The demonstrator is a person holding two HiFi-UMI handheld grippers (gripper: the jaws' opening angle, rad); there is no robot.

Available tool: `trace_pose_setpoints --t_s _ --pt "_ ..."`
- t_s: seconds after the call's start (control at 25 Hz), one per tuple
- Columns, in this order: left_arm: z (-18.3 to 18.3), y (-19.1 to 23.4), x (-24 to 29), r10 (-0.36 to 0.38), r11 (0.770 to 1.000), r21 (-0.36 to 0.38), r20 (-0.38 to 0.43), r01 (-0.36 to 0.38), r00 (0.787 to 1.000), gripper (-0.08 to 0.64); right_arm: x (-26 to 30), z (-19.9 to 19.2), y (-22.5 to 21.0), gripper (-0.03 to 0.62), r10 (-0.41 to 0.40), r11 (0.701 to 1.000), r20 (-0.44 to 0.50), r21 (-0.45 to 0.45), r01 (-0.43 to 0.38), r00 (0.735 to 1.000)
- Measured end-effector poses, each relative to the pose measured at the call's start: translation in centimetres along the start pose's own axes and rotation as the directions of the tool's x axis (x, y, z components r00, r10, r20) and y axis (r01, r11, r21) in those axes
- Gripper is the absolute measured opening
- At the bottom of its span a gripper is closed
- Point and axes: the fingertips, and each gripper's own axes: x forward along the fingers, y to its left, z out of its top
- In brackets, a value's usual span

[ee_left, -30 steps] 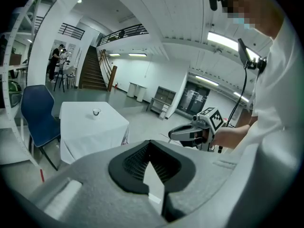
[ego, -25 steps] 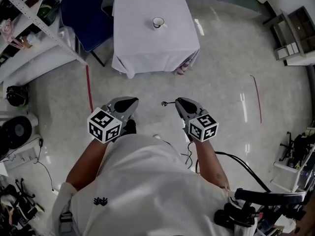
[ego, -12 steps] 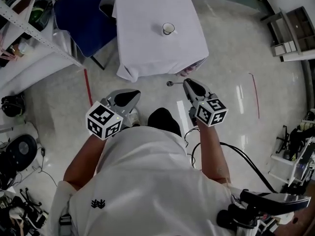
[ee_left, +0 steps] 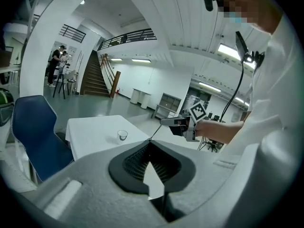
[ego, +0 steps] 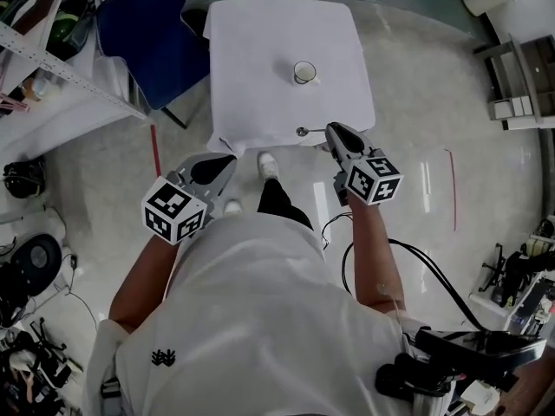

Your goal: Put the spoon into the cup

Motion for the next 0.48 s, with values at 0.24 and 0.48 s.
trace_pose_setpoints --t_s 0.24,0.48 --pt "4.4 3.8 4.7 0.05 0.999 -0.01 -0.013 -0.05 0.999 0.008 6.0 3.8 -6.1 0.043 0.041 0.999 -0.016 0.003 -0.041 0.999" --pt "7.2 6.2 9.1 0.096 0.995 -0.01 -0.031 -0.096 0.995 0.008 11.0 5.6 -11.0 0.043 0.068 0.998 -0.051 -0.007 -0.069 0.996"
